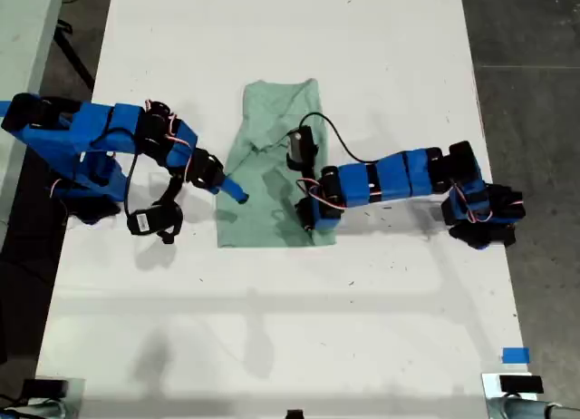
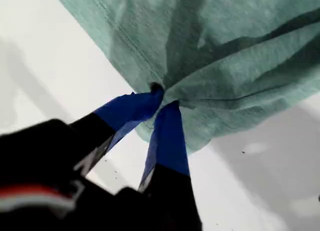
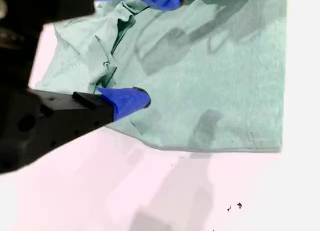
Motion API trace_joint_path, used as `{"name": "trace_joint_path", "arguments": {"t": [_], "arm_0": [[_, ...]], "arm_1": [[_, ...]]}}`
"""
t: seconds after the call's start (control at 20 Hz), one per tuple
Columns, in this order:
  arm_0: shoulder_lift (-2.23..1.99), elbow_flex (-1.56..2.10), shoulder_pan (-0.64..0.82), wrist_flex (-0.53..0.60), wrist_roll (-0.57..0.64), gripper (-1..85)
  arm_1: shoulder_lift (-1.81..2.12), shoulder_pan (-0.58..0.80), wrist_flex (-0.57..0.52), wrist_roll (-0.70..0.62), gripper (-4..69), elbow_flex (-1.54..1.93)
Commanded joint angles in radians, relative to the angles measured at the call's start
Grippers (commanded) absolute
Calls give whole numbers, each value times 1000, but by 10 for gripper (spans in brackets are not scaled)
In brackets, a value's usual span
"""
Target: Fold t-shirt
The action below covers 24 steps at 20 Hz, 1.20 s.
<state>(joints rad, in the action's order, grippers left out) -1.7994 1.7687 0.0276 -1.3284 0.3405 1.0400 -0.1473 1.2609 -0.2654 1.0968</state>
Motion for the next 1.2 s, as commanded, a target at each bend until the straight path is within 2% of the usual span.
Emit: {"name": "trace_joint_path", "arguments": {"t": [0.0, 0.05, 0.15, 0.3, 0.4, 0.55, 0.9, 1.05, 1.15], "arm_0": [[-8, -5, 3, 14, -9, 331], [-8, -5, 5, 12, -9, 332], [-5, -2, 6, 18, -9, 332], [3, 3, 0, 21, -18, 332], [3, 11, -23, 20, -40, 332], [5, 44, -114, 18, -137, 334], [135, 150, -250, 91, -454, 338], [144, 198, -244, 129, -509, 329], [150, 250, -242, 230, -517, 317]], "arm_1": [[35, -75, 35, 14, 357, -127], [34, -104, 67, 6, 361, -179], [51, -109, 143, 17, 317, -252], [178, -74, 218, 15, 299, -275], [267, -35, 325, 11, 294, -242], [439, 23, 311, 6, 287, -12], [446, 69, 305, -41, 272, 14], [440, 74, 299, -60, 268, 14], [434, 74, 296, -64, 264, 17]]}}
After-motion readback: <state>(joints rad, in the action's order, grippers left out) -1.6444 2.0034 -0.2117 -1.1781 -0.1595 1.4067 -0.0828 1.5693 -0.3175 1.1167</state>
